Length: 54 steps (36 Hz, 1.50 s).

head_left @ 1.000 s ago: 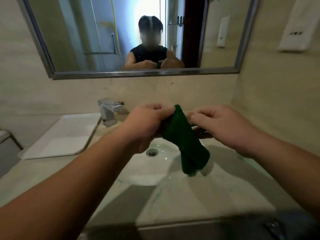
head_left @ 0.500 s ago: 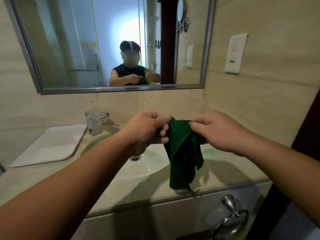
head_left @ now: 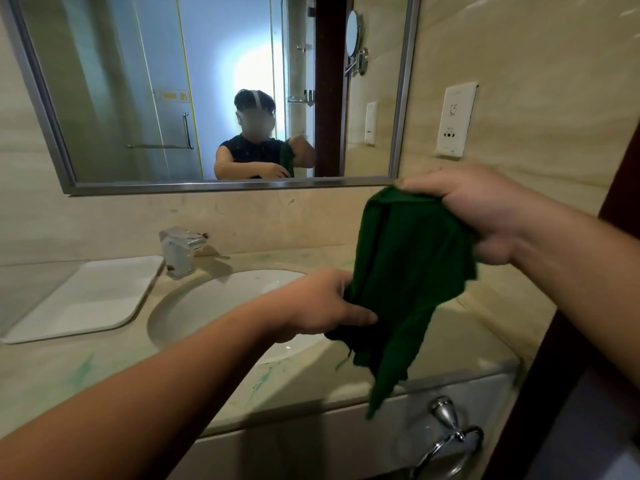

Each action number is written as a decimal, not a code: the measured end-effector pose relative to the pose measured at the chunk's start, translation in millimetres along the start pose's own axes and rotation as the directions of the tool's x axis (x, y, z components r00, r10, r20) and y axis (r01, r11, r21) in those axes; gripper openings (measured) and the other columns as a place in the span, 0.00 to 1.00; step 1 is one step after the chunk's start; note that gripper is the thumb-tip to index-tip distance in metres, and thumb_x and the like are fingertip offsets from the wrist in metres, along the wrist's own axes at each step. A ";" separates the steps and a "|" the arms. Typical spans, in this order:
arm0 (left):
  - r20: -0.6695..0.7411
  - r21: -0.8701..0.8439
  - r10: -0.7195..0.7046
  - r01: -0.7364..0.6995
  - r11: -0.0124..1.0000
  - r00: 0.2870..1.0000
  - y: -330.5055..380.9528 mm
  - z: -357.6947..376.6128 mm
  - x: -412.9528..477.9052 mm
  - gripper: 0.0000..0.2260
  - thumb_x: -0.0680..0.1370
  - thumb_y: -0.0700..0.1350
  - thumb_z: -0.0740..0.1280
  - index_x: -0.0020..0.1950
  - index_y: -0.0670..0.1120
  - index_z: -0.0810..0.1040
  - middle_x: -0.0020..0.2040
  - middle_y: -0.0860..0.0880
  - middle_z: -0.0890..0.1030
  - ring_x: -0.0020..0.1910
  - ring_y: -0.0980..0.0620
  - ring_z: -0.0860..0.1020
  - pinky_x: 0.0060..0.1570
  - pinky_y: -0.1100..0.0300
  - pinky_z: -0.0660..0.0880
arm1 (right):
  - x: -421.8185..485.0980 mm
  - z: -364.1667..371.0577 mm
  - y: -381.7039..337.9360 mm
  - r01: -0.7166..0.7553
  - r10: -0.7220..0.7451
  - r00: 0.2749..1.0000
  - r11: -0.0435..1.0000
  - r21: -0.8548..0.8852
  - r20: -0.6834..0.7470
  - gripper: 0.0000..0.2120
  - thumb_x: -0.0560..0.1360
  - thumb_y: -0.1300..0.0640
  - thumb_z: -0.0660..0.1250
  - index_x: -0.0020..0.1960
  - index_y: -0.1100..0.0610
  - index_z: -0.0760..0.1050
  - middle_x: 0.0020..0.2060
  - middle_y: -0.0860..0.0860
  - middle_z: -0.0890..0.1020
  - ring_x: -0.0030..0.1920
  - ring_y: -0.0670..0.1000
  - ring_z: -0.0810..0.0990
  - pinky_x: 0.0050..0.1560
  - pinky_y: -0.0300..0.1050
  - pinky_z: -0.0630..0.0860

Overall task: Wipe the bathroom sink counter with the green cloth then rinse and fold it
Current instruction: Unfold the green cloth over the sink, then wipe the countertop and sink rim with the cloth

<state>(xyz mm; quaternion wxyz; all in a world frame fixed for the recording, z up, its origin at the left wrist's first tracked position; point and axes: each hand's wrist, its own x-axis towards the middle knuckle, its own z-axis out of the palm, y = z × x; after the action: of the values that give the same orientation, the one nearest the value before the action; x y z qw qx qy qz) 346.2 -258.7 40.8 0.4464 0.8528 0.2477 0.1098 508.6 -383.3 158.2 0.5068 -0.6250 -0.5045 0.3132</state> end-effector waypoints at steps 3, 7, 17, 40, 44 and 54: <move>0.078 -0.210 0.029 -0.012 0.978 0.997 -3.7 -2.4 2.1 0.03 0.83 0.43 0.69 0.53 0.44 0.82 0.44 0.44 0.84 0.37 0.49 0.81 0.36 0.56 0.73 | 4.7 -26.8 4.2 -0.132 0.127 0.991 0.975 0.178 0.038 0.11 0.79 0.50 0.68 0.46 0.57 0.82 0.37 0.55 0.81 0.35 0.55 0.80 0.39 0.51 0.80; 0.105 -0.597 0.140 -0.050 0.800 0.985 12.8 -1.8 7.6 0.08 0.83 0.37 0.67 0.59 0.42 0.83 0.52 0.40 0.85 0.47 0.44 0.83 0.42 0.54 0.81 | 17.3 -47.1 48.1 -0.293 0.276 0.953 0.943 -0.155 -0.123 0.14 0.77 0.48 0.72 0.57 0.56 0.82 0.49 0.59 0.88 0.44 0.58 0.87 0.44 0.55 0.85; 0.115 -0.755 0.157 -0.017 0.656 0.981 22.7 30.0 54.4 0.10 0.83 0.40 0.67 0.64 0.40 0.82 0.59 0.38 0.84 0.58 0.40 0.83 0.64 0.44 0.78 | -9.2 -20.4 137.2 -0.181 0.125 0.971 0.942 0.284 0.204 0.23 0.76 0.47 0.66 0.68 0.55 0.77 0.62 0.57 0.85 0.63 0.57 0.83 0.66 0.56 0.76; -0.009 0.735 0.023 -0.009 0.678 1.000 -116.2 77.3 68.0 0.33 0.82 0.70 0.51 0.73 0.46 0.67 0.71 0.44 0.69 0.70 0.42 0.70 0.72 0.46 0.68 | 44.0 -78.6 259.5 -0.222 0.110 0.972 0.127 -0.967 -0.208 0.30 0.80 0.34 0.56 0.77 0.48 0.64 0.70 0.56 0.71 0.66 0.59 0.72 0.59 0.53 0.75; 0.048 0.784 0.121 -0.113 0.611 0.992 -116.9 74.1 71.9 0.32 0.84 0.67 0.52 0.76 0.43 0.68 0.74 0.42 0.69 0.72 0.44 0.67 0.76 0.51 0.63 | 53.0 -80.5 299.5 -0.112 0.122 0.989 0.271 -0.956 -0.081 0.31 0.84 0.43 0.55 0.84 0.48 0.51 0.83 0.54 0.53 0.81 0.57 0.53 0.80 0.52 0.55; 0.065 0.754 0.186 -0.170 0.634 0.980 -128.9 72.4 75.6 0.34 0.83 0.68 0.50 0.78 0.43 0.66 0.75 0.43 0.68 0.73 0.45 0.66 0.75 0.57 0.58 | 84.6 -73.4 320.7 -0.191 0.139 0.979 0.386 -0.903 -0.147 0.29 0.85 0.50 0.50 0.84 0.52 0.48 0.84 0.51 0.52 0.82 0.51 0.51 0.81 0.54 0.46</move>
<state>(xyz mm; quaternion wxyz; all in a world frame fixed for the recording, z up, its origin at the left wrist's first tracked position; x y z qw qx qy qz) 398.4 -208.8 -108.7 0.0353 0.9800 0.1900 0.0481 700.2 -319.2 -114.8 0.0618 -0.8537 -0.5166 0.0211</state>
